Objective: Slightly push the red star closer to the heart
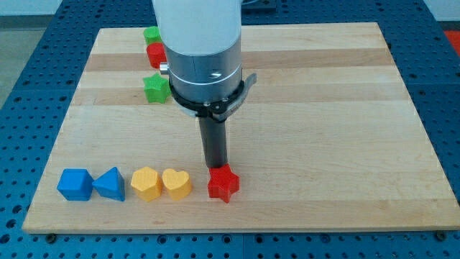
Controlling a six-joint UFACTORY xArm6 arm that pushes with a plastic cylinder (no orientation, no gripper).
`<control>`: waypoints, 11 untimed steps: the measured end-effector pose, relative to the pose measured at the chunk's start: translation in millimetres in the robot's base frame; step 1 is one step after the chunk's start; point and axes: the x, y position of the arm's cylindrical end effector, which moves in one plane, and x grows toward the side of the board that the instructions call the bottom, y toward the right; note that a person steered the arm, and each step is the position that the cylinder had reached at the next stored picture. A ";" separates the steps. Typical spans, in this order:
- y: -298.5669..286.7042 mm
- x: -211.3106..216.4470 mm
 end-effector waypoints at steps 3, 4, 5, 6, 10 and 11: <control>33.0 -20.2; 46.4 -4.6; 48.7 6.5; 48.7 11.9; 52.2 28.5; 44.7 31.2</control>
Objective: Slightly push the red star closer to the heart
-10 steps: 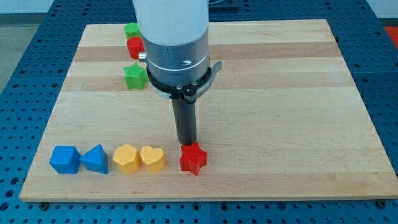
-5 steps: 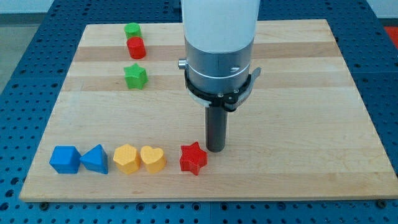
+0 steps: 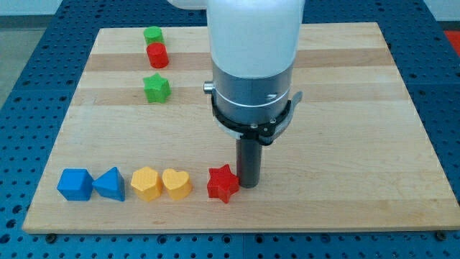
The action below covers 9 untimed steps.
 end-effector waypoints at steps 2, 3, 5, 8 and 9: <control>-5.6 1.7; 1.6 5.8; 3.3 33.7; -12.1 33.9; -15.8 34.1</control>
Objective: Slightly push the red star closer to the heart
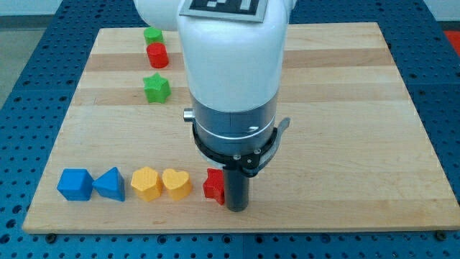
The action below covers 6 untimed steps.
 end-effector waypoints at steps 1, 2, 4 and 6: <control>-3.8 2.2; -6.4 5.8; -14.3 6.6; -23.4 7.4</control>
